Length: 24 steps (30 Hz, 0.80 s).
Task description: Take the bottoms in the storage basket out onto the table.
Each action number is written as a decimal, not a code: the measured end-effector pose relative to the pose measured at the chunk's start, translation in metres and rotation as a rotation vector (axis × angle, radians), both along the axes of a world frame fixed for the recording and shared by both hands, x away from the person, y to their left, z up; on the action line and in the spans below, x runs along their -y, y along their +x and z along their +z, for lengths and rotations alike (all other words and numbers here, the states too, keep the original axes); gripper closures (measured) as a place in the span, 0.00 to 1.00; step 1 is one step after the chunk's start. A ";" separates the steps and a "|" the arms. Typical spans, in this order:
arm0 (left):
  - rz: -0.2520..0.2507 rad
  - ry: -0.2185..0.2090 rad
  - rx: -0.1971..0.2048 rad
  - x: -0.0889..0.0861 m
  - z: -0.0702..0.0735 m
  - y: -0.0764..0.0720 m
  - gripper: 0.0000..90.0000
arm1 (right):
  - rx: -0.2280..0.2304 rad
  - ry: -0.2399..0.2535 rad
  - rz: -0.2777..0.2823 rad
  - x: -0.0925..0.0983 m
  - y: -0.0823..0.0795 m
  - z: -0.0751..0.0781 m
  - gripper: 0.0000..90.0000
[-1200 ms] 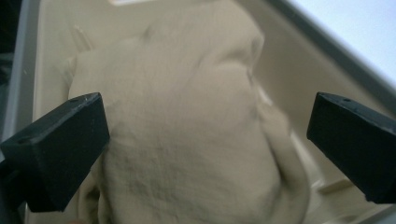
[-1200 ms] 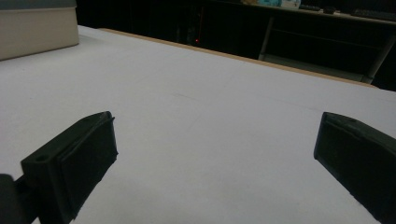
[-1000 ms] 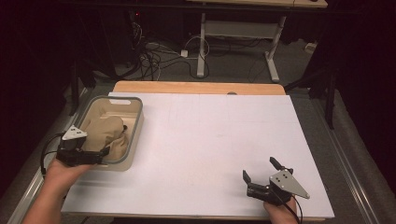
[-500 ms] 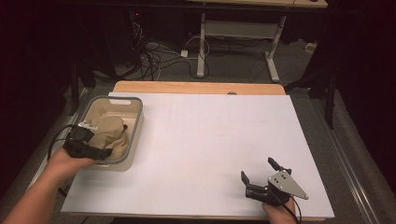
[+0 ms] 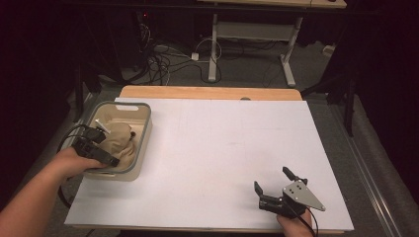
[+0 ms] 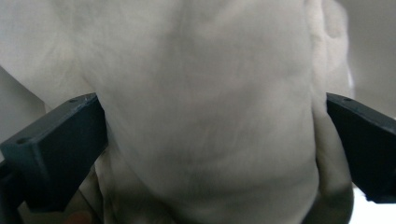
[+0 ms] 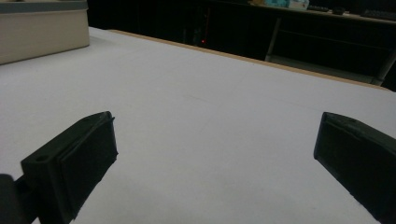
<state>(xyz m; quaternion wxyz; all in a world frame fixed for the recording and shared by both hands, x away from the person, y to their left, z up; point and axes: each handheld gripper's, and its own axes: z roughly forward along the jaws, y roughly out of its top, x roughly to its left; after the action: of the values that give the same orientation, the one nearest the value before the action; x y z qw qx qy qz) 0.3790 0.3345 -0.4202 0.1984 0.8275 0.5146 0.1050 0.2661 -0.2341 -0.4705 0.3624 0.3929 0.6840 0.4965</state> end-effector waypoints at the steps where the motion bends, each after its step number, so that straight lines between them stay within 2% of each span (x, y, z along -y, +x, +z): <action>1: 0.000 0.004 -0.028 0.000 0.000 0.003 0.00 | 0.001 0.000 0.000 0.000 0.000 0.000 0.00; 7: -0.009 0.018 -0.169 0.001 0.001 0.015 0.00 | -0.001 0.000 0.003 -0.001 0.000 0.000 0.00; 10: -0.012 0.040 -0.220 0.003 0.002 0.021 0.00 | -0.002 0.000 0.004 -0.001 0.000 0.000 0.00; 13: -0.017 0.062 -0.262 0.005 0.003 0.028 0.00 | -0.002 -0.001 0.005 -0.002 0.000 0.000 0.00; 18: -0.035 0.139 -0.317 0.016 0.001 0.039 0.01 | -0.002 -0.005 0.007 -0.003 0.000 -0.001 0.00; 24: -0.048 0.190 -0.370 0.026 -0.005 0.051 0.17 | 0.000 -0.006 0.009 -0.003 0.000 -0.001 0.00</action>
<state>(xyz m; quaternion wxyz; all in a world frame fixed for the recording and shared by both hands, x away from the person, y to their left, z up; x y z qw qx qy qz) 0.4302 0.3088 -0.4257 0.0241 0.8598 0.5101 -0.0057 0.2661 -0.2311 -0.4713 0.3611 0.3888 0.6873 0.4960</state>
